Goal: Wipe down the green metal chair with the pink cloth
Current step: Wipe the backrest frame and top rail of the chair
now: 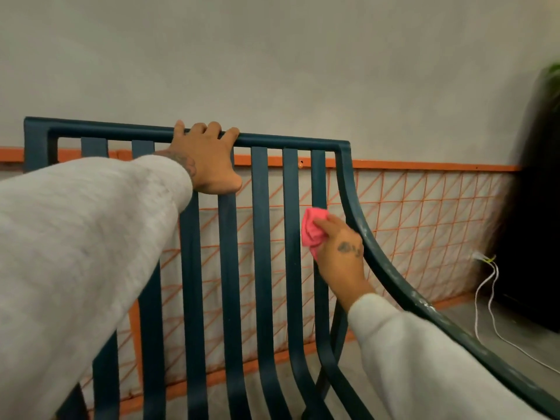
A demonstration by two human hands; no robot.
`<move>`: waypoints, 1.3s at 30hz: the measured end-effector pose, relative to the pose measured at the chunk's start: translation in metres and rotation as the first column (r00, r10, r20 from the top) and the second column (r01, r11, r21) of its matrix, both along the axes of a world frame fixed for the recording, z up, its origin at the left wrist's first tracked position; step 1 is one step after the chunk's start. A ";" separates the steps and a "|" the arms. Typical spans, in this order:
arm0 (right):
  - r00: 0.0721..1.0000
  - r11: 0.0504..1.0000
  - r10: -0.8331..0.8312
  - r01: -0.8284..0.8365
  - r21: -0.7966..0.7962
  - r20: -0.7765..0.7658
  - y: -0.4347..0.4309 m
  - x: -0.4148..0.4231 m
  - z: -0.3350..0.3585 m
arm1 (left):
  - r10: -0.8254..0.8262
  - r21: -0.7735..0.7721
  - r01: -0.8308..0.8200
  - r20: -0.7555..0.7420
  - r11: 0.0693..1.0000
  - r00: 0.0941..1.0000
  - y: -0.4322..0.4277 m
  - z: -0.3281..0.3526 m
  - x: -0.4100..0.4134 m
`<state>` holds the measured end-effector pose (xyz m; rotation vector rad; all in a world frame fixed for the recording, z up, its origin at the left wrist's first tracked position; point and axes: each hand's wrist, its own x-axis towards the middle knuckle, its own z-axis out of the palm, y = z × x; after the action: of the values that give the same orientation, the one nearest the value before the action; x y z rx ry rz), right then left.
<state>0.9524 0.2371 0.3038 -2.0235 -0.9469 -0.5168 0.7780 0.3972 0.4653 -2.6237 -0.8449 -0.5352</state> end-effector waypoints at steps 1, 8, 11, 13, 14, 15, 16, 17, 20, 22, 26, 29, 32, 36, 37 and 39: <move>1.000 0.999 0.024 -0.023 0.021 -0.015 0.004 0.002 0.015 | -0.004 0.001 0.004 0.004 1.000 1.000 0.000 -0.001 0.001; 0.999 0.999 0.034 -0.034 0.022 0.014 0.020 0.010 0.081 | -0.015 -0.007 0.015 0.006 1.000 1.000 0.000 0.000 0.000; 0.995 0.999 0.021 -0.018 -0.040 0.096 0.010 0.002 0.046 | -0.021 -0.011 0.022 0.008 1.000 1.000 0.001 0.001 -0.001; 0.995 0.996 -0.001 0.009 -0.086 0.098 -0.002 -0.007 0.011 | -0.020 -0.011 0.020 0.008 1.000 1.000 0.002 0.001 -0.001; 0.996 0.994 0.002 0.007 -0.112 0.085 -0.009 -0.012 -0.007 | -0.018 -0.012 0.018 0.007 1.000 1.000 0.002 0.001 -0.001; 0.998 0.991 0.015 -0.007 -0.134 0.059 -0.014 -0.015 -0.024 | -0.015 -0.011 0.015 0.006 1.000 1.000 0.002 0.001 -0.001; 1.000 0.987 0.017 -0.013 -0.162 0.023 -0.019 -0.017 -0.038 | -0.015 -0.010 0.015 0.005 1.000 1.000 0.001 0.001 -0.001; 1.000 0.981 -0.011 0.007 -0.193 -0.017 -0.024 -0.018 -0.045 | -0.014 -0.009 0.015 0.007 1.000 1.000 0.001 0.001 -0.001; 0.969 1.000 0.031 -0.031 0.005 -0.245 -0.030 -0.027 -0.026 | -0.007 -0.007 0.007 0.002 1.000 1.000 0.001 -0.001 0.000; 0.947 0.972 0.144 -0.081 0.221 -0.286 -0.030 -0.034 0.009 | -0.005 -0.004 0.005 0.003 1.000 1.000 0.001 -0.001 0.001; 0.960 0.924 0.263 -0.222 0.311 -0.099 0.002 -0.030 0.079 | -0.012 -0.006 0.012 -0.004 1.000 1.000 0.004 -0.001 -0.002; 0.974 0.969 0.211 -0.219 0.116 0.079 0.034 -0.016 0.098 | -0.017 0.001 0.017 0.000 1.000 1.000 0.004 -0.002 -0.002; 0.973 0.973 0.210 -0.217 0.077 0.092 0.047 -0.006 0.071 | -0.022 0.005 0.022 0.015 1.000 1.000 0.004 -0.004 -0.003; 0.958 0.961 0.270 -0.275 0.037 0.101 0.018 -0.014 -0.016 | -0.028 0.016 0.027 0.036 0.999 0.999 0.006 -0.006 -0.001; 0.962 0.962 0.269 -0.271 0.037 0.045 0.008 -0.019 -0.041 | -0.027 0.021 0.027 0.041 0.999 0.999 0.006 -0.007 0.000; 0.962 0.963 0.264 -0.259 0.070 -0.069 -0.010 -0.033 -0.085 | -0.020 0.020 0.019 0.042 1.000 0.999 0.004 -0.007 0.001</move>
<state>0.9193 0.2270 0.2186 -1.8154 -1.1170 -0.3155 0.7788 0.4016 0.4579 -2.6137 -0.8229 -0.6037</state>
